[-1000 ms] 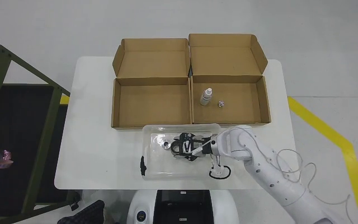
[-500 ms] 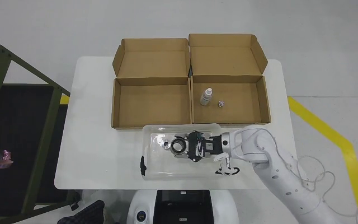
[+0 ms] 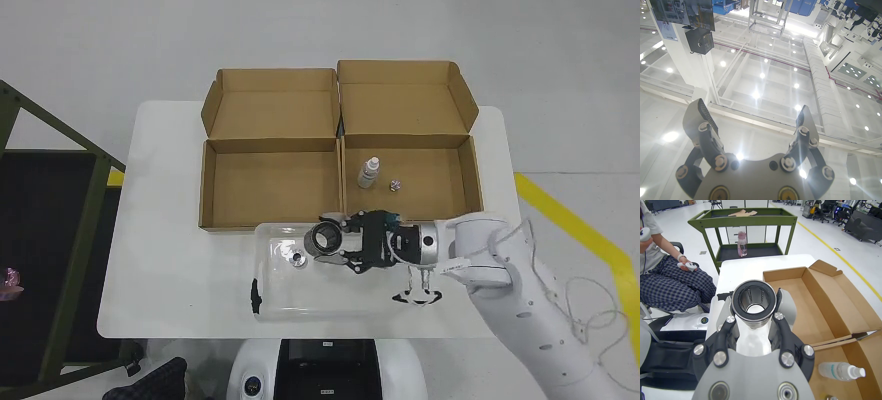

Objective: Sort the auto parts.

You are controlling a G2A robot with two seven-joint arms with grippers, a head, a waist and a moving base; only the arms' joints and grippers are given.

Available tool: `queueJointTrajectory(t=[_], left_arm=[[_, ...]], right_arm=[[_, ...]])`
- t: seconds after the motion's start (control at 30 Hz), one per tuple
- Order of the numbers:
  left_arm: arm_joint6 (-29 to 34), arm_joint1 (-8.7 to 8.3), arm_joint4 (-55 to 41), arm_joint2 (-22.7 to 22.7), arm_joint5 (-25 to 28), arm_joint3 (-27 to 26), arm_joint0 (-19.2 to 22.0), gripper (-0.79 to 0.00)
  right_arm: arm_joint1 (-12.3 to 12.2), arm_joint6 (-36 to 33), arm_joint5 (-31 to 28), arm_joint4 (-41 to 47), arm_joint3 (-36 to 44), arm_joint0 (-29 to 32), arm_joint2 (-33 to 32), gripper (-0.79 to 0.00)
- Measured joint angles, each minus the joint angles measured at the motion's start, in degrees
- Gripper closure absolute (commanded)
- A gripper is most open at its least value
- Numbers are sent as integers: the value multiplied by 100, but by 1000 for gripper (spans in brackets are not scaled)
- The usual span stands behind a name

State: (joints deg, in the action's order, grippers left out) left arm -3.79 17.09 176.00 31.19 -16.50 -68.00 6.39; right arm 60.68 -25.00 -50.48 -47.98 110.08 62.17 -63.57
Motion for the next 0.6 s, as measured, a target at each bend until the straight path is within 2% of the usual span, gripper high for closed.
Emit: queueJointTrajectory(t=[0.6], left_arm=[[0, 0, 0, 0, 0, 0, 0, -785]], right_arm=[[-176, 252, -40, 915, 84, 265, -1011, 0]])
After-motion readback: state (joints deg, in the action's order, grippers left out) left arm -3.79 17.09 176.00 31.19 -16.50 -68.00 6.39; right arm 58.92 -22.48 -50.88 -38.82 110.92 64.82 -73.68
